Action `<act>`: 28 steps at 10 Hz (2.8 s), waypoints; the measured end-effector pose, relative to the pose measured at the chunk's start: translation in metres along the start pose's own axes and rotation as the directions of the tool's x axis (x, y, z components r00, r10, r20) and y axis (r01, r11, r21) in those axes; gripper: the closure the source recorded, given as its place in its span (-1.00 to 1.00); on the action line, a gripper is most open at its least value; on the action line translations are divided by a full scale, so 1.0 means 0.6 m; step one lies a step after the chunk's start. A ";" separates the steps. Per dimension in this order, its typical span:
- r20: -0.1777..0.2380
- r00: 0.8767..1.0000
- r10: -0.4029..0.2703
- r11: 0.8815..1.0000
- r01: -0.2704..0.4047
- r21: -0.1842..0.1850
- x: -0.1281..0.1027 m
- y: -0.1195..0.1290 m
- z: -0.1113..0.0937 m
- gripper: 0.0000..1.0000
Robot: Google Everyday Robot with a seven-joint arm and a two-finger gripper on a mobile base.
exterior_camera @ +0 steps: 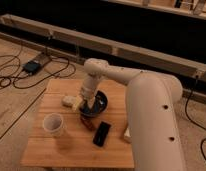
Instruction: Pick up the ceramic cup
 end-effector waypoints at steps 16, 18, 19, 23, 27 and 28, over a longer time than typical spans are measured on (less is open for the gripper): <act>-0.023 0.955 -0.295 0.888 0.283 0.362 0.018 0.269 -0.006 -0.39; -0.029 0.945 -0.327 0.870 0.313 0.382 0.012 0.267 0.026 -0.39; -0.033 0.938 -0.346 0.859 0.331 0.391 0.005 0.265 0.042 -0.39; -0.058 0.920 -0.388 0.830 0.376 0.413 -0.022 0.247 0.083 -0.39; -0.073 0.912 -0.403 0.816 0.395 0.422 -0.049 0.223 0.094 -0.29; -0.078 0.911 -0.405 0.815 0.399 0.420 -0.051 0.219 0.097 -0.14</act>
